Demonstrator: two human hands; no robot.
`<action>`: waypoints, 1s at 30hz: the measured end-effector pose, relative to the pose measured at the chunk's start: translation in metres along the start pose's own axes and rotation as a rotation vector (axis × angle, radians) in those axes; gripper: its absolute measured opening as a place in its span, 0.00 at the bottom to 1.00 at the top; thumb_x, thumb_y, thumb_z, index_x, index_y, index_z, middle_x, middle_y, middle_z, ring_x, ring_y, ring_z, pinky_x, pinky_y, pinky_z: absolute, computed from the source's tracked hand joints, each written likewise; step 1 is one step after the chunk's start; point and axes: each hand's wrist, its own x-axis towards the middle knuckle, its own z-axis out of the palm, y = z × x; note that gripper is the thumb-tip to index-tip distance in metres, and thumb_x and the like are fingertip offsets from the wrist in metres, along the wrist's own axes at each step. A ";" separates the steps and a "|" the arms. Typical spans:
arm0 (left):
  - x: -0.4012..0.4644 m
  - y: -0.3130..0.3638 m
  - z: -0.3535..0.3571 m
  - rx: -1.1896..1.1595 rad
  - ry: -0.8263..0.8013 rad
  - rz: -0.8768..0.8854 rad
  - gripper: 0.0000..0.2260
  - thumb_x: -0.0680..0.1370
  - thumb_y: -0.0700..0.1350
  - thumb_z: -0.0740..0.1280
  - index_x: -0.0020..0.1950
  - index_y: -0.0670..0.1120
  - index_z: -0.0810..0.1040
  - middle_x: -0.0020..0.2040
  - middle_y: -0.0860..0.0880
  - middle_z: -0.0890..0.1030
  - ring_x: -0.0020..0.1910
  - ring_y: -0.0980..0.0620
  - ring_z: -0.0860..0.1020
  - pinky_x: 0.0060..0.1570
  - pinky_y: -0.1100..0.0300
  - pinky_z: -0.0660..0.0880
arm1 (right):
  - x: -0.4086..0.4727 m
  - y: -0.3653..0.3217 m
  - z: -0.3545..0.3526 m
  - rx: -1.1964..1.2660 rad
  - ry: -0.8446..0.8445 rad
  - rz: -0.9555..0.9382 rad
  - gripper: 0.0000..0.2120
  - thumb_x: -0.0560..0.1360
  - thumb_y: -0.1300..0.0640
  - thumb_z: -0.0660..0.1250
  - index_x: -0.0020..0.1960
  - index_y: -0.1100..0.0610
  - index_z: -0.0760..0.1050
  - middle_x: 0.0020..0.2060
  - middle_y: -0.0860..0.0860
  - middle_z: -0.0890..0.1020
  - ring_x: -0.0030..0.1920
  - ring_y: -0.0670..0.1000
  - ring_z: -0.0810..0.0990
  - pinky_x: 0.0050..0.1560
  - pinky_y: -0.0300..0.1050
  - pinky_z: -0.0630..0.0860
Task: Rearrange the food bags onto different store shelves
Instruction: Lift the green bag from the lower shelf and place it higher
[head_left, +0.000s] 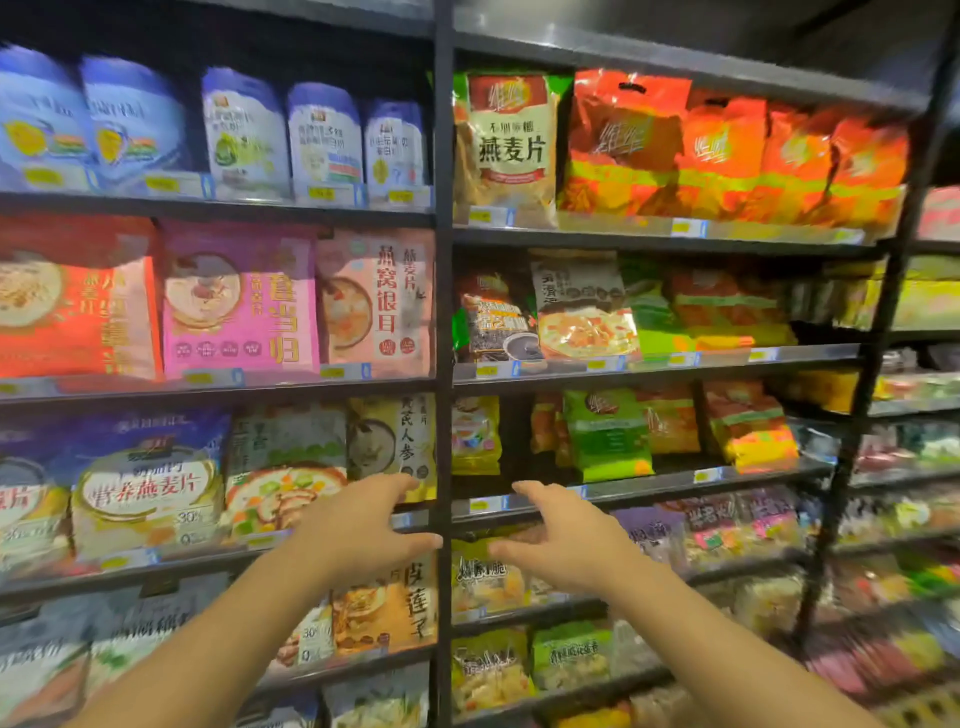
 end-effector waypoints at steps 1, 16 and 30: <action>-0.005 0.006 -0.003 -0.004 0.006 0.012 0.40 0.70 0.74 0.64 0.78 0.59 0.64 0.75 0.58 0.72 0.71 0.53 0.73 0.63 0.51 0.75 | -0.011 0.000 -0.005 0.000 0.006 0.012 0.45 0.67 0.25 0.63 0.79 0.41 0.57 0.75 0.46 0.68 0.72 0.51 0.70 0.64 0.56 0.75; -0.053 0.047 -0.017 -0.163 -0.009 0.159 0.36 0.74 0.70 0.66 0.78 0.57 0.64 0.73 0.55 0.73 0.69 0.52 0.74 0.63 0.51 0.76 | -0.094 -0.001 -0.026 0.116 0.106 0.142 0.46 0.67 0.24 0.64 0.78 0.41 0.58 0.75 0.43 0.69 0.71 0.49 0.71 0.64 0.53 0.74; 0.057 0.146 0.029 -0.222 -0.022 0.150 0.37 0.72 0.71 0.66 0.78 0.57 0.65 0.72 0.57 0.73 0.70 0.53 0.73 0.66 0.46 0.74 | -0.045 0.135 -0.065 0.161 0.123 0.162 0.50 0.65 0.23 0.64 0.80 0.44 0.56 0.76 0.45 0.68 0.70 0.50 0.72 0.63 0.52 0.74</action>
